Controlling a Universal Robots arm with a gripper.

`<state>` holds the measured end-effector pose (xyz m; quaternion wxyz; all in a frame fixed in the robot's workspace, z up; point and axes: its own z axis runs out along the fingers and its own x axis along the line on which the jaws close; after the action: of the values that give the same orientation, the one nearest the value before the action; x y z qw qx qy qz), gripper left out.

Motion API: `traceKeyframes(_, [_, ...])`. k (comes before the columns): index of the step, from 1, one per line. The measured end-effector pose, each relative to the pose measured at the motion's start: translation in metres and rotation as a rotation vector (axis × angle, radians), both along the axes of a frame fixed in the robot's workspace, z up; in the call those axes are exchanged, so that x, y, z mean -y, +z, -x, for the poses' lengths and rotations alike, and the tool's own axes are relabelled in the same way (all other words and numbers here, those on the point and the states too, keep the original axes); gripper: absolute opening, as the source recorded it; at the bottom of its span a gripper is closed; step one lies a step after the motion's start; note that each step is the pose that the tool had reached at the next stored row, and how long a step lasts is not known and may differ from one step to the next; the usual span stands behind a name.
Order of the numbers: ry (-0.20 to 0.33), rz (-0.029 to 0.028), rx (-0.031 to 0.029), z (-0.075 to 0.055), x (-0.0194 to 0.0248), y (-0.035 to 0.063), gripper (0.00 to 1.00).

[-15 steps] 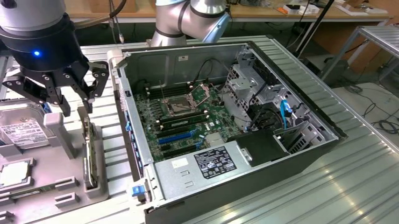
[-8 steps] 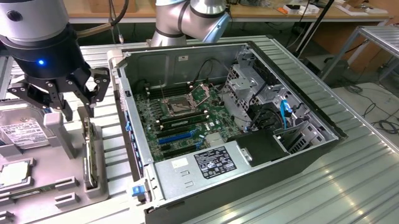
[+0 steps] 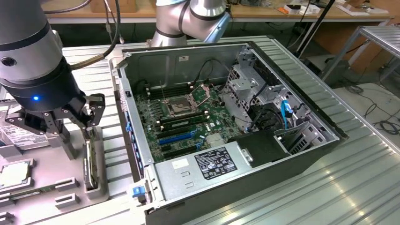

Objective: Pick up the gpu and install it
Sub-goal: 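Pick up the gpu and move the gpu toward the slot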

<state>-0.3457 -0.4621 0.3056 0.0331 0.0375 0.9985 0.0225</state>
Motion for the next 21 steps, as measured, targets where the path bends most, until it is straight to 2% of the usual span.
traceKeyframes(1, [0.000, 0.0000, 0.0016, 0.000, 0.0030, -0.0033, 0.42])
traceKeyframes(2, [0.000, 0.0001, 0.0016, 0.000, 0.0143, -0.0037, 0.42])
traceKeyframes(3, [0.000, 0.0000, 0.0017, 0.000, 0.0171, -0.0039, 0.42])
traceKeyframes(4, [0.000, 0.0001, 0.0036, 0.000, 0.0173, -0.0115, 0.42])
traceKeyframes(5, [0.000, 0.0049, 0.0029, -0.001, 0.0175, -0.0203, 0.42])
traceKeyframes(7, [-0.001, 0.0083, 0.0011, -0.005, 0.0175, -0.0370, 0.42])
traceKeyframes(9, [-0.004, 0.0085, 0.0033, -0.004, 0.0175, -0.0534, 0.42])
traceKeyframes(10, [-0.006, 0.0085, 0.0048, -0.003, 0.0173, -0.0585, 0.42])
traceKeyframes(11, [-0.006, 0.0085, 0.0048, -0.003, 0.0171, -0.0590, 0.42])
traceKeyframes(12, [-0.006, 0.0085, 0.0048, -0.003, 0.0171, -0.0590, 0.34])
traceKeyframes(16, [-0.006, 0.0085, 0.0049, -0.004, 0.0171, -0.0595, 0.34])
traceKeyframes(17, [-0.006, 0.0085, 0.0048, -0.004, 0.0171, -0.0594, 0.27])
traceKeyframes(21, [-0.006, 0.0085, 0.0048, -0.007, 0.0170, -0.0594, 0.27])
